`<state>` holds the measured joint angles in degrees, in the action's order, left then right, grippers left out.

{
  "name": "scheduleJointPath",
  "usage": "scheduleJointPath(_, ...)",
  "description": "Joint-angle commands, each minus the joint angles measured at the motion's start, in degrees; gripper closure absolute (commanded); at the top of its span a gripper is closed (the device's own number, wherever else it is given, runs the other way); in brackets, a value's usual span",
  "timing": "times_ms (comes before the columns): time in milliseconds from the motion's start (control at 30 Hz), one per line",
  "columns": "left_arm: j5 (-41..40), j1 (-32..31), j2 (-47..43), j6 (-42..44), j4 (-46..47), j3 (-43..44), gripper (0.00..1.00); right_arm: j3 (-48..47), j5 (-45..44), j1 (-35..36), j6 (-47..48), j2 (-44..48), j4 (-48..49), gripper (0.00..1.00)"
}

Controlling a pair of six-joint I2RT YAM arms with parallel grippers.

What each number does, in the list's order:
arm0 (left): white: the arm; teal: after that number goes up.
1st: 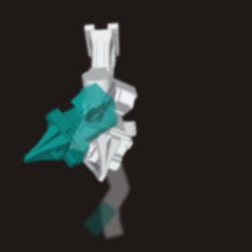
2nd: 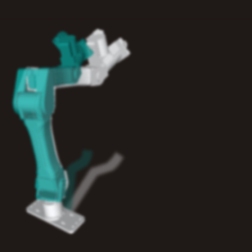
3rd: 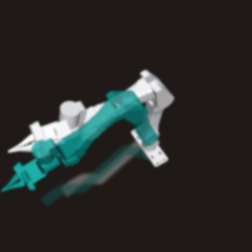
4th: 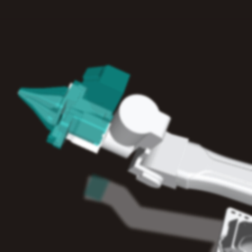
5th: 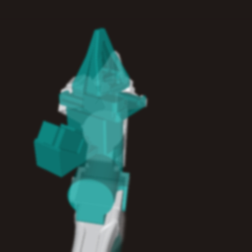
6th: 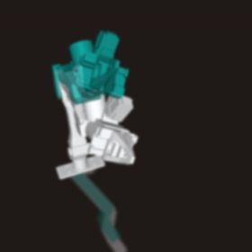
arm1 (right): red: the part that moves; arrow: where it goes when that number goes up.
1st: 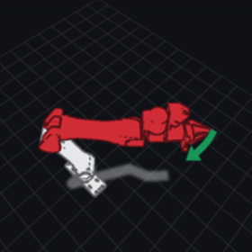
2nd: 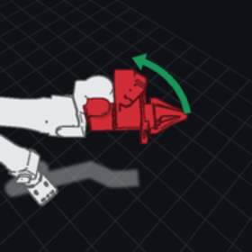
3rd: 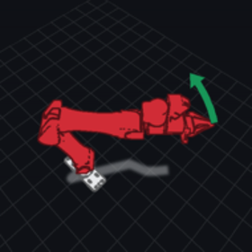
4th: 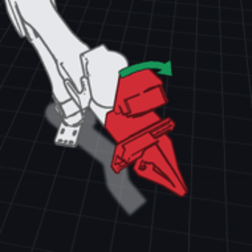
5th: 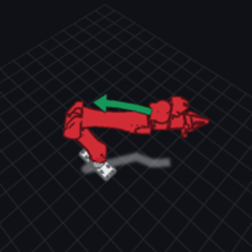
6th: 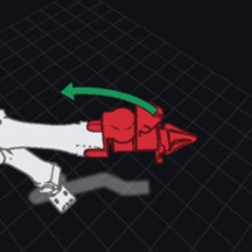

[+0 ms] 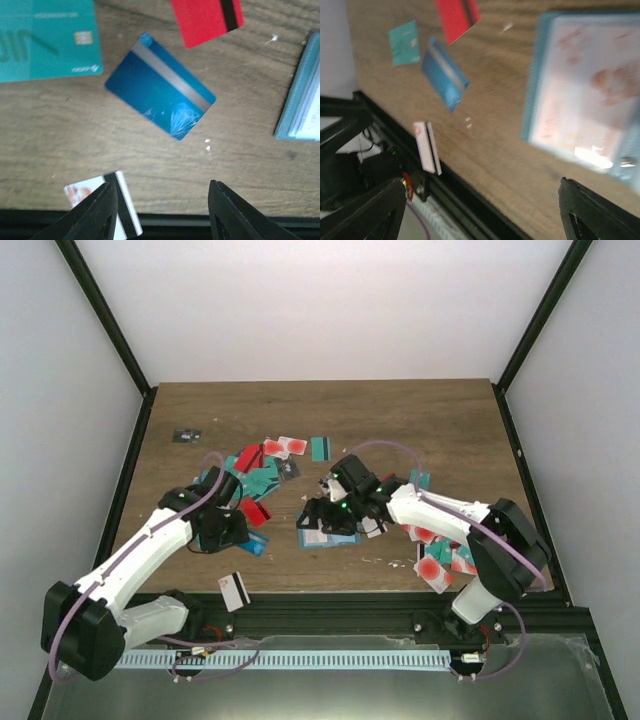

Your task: Put the credit cards into the card holder

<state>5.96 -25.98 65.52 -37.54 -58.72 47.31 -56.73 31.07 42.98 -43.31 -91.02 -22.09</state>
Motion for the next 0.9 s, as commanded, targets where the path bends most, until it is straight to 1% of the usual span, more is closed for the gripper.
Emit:
scheduleJointPath(0,-2.98,-0.1,-4.0,-6.1,-8.54,-0.69,0.51,-0.71,0.51,6.44,-0.63,3.12,4.54,0.15)
scheduleJointPath(67,-3.56,-0.1,-5.35,-7.68,-10.46,-1.82,0.55,-0.24,-0.67,9.26,-3.06,3.45,6.63,0.16)
scheduleJointPath(167,-5.43,-0.24,-8.51,-9.74,-12.98,-2.53,0.62,2.74,-2.88,14.25,-9.37,4.46,13.11,0.17)
scheduleJointPath(267,-6.34,-0.3,-11.2,-12.23,-14.58,-1.98,0.64,5.68,-7.51,20.33,-15.74,5.36,20.33,0.18)
scheduleJointPath(367,-6.39,-0.3,-10.71,-13.74,-16.87,-1.21,0.67,7.69,-11.1,25.2,-20.38,4.0,24.81,0.19)
scheduleJointPath(467,-6.4,-0.3,-9.84,-12.83,-17.88,-0.12,0.68,7.68,-11.21,27.62,-22.16,0.52,27.11,0.22)
scheduleJointPath(533,-6.65,-0.25,-10.71,-12.05,-16.59,0.46,0.68,7.62,-11.29,28.54,-22.53,-2.3,28.32,0.24)
scheduleJointPath(633,-5.8,-0.28,-11.56,-10.69,-13.68,0.15,0.68,8.28,-11.93,29.71,-24.58,-5.41,30.9,0.3)
scheduleJointPath(867,-3.34,-0.29,-14.03,-8.55,-12.08,1.6,0.67,6.28,-14.2,32.8,-29.39,-11.28,33.41,0.37)
